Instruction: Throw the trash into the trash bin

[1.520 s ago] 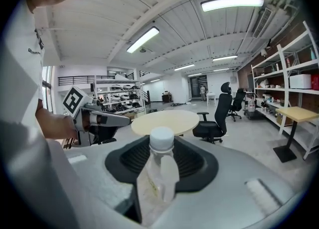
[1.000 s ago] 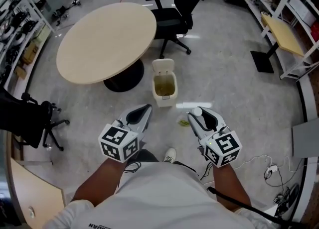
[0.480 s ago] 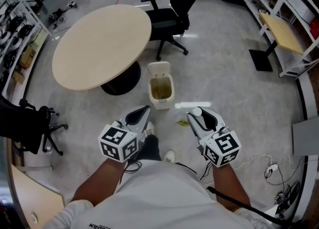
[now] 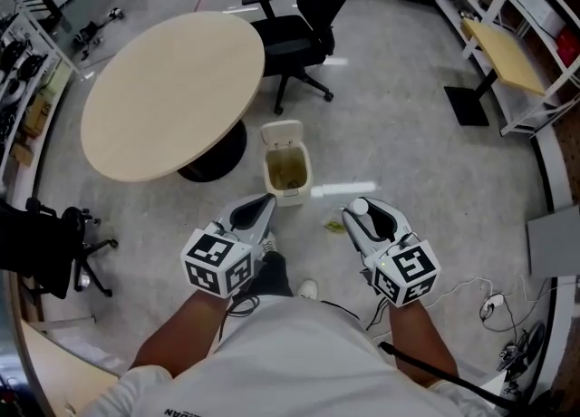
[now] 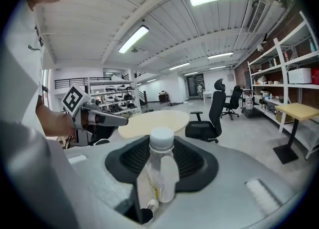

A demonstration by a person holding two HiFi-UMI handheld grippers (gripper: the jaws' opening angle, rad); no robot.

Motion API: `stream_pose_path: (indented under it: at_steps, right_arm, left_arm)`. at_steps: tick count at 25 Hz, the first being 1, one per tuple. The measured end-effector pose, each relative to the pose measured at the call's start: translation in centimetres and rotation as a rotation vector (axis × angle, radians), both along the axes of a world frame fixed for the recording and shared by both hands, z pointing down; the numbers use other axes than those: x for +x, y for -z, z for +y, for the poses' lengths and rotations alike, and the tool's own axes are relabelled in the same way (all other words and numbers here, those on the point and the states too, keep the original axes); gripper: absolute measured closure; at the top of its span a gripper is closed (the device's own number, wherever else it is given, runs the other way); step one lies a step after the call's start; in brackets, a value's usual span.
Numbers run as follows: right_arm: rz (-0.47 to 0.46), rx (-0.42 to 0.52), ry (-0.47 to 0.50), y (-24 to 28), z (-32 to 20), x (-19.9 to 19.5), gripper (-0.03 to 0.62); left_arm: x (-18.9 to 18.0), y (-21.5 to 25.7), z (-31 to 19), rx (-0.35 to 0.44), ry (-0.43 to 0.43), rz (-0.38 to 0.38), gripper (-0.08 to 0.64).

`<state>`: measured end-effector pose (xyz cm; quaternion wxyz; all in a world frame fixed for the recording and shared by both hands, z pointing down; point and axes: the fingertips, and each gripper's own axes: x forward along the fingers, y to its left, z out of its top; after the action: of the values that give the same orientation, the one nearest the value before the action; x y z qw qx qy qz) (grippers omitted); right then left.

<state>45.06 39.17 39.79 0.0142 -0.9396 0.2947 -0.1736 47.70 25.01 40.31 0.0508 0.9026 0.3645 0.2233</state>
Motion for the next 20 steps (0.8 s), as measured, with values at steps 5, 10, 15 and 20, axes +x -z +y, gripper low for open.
stream_pose_path:
  at_steps: [5,10,15,20]
  right_arm:
    - [-0.016,-0.016,0.043,-0.2,-2.0,2.3,0.442]
    - [-0.028,-0.029,0.063,-0.4,-3.5,5.8,0.443]
    - [-0.053,-0.05,0.083,-1.2,-5.1,9.2,0.442]
    - [-0.093,-0.065,0.111,-2.7,-6.8,12.6,0.443]
  left_arm:
    - [2.2,-1.0,-1.7,0.004,0.026,-0.022,0.551]
    - [4.9,-1.4,-2.8,0.03,0.019,-0.007,0.552]
    - [7.8,-2.5,-4.4,0.001,0.034,-0.047,0.551]
    - [11.1,-3.3,-6.4,-0.025,0.053,-0.058,0.552]
